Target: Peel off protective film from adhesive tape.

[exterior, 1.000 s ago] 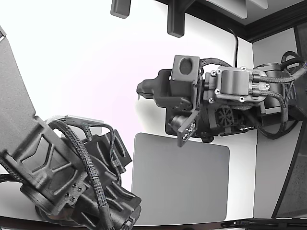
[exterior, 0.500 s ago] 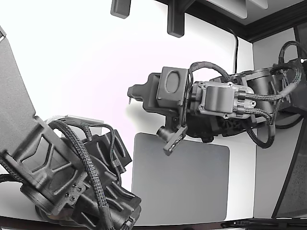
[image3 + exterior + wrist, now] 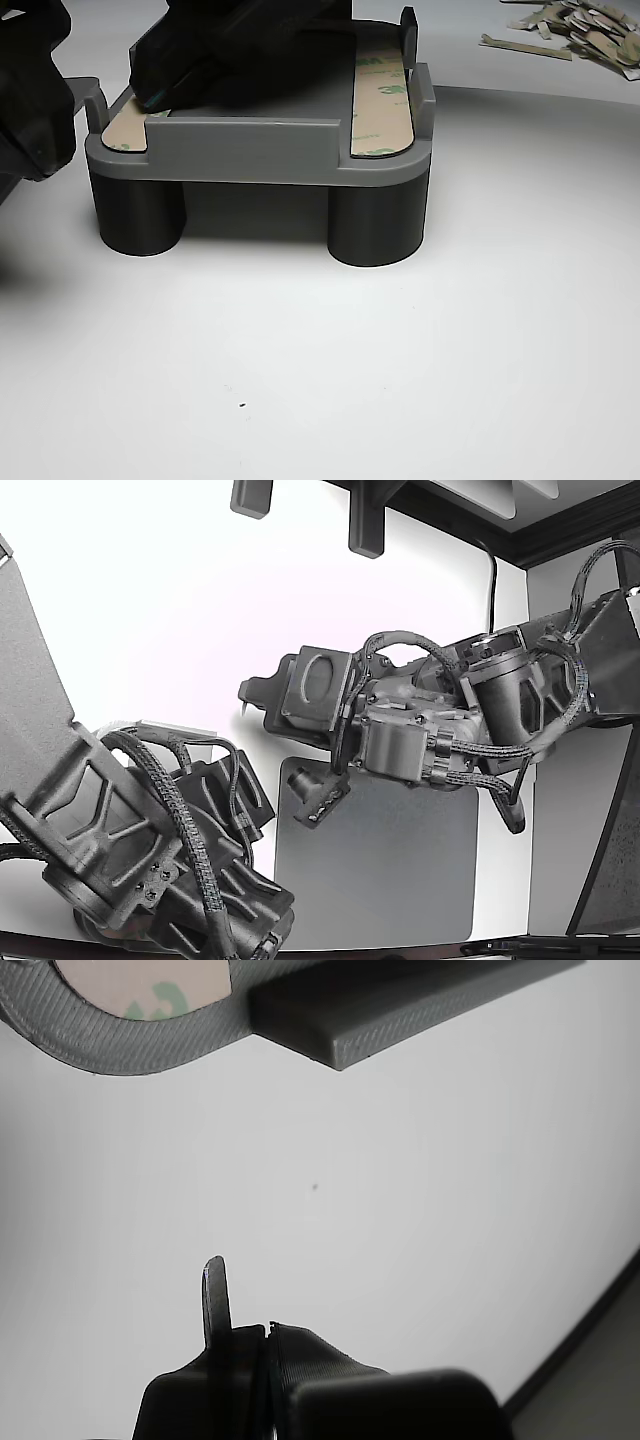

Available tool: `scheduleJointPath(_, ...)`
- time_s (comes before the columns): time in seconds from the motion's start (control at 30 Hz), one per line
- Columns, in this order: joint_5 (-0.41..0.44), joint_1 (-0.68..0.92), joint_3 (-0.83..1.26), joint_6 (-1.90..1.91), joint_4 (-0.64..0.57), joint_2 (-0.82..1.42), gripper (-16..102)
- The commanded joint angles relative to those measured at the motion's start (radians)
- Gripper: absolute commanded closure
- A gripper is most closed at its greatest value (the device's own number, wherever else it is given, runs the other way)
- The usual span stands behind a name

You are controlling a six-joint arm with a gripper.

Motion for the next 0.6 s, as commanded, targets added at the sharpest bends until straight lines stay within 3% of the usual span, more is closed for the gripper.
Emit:
scheduleJointPath(0.0,0.003,0.002,-0.003,0.002,-0.026,0.029,97)
scheduleJointPath(0.57,0.006,0.043,0.031,-0.02,-0.141,0.012,97)
